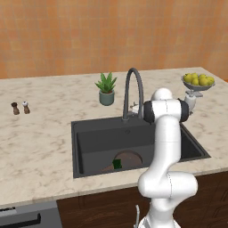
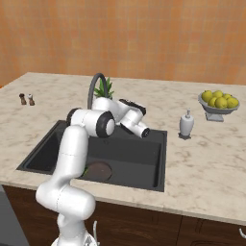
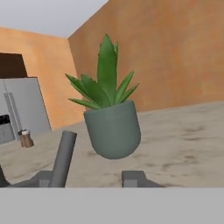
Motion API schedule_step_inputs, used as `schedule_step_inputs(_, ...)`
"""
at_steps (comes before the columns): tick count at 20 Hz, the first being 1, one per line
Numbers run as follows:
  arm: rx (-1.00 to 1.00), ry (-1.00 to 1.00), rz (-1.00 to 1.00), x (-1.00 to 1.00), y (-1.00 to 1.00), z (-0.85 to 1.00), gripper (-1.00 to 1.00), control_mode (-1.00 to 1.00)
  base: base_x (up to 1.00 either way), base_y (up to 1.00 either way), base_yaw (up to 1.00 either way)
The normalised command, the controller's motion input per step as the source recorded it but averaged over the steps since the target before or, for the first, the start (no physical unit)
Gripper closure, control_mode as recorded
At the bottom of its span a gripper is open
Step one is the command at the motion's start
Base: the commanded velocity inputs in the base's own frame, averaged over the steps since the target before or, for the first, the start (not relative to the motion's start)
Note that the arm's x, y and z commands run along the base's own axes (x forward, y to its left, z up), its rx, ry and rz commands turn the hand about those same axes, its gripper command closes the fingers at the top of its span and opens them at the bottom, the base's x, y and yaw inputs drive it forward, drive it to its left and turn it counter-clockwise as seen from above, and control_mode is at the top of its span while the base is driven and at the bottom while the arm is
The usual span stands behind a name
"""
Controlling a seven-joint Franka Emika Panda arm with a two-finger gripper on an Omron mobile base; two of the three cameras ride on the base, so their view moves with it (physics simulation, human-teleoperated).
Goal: Pick the pan and sponge and place them into the sink. Then turn on the water.
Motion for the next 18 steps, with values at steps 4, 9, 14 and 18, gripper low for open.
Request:
schedule_step_inputs(4, 0.00, 0.16, -0.18, 0.08, -0.21, 0.00, 1.00, -1.00, 0.00, 0.00, 0.00)
schedule_step_inputs(9, 0.00, 0.22, -0.26, 0.19, -0.47, -0.02, 1.00, -1.00, 0.00, 0.00, 0.00)
schedule_step_inputs(14, 0.03, 0.18, -0.16, 0.31, -0.95, -0.11, 1.00, -1.00, 0.00, 0.00, 0.00)
schedule_step_inputs(18, 0.10, 0.12, -0.07, 0.33, -1.00, -0.26, 1.00, -1.00, 0.00, 0.00, 0.00)
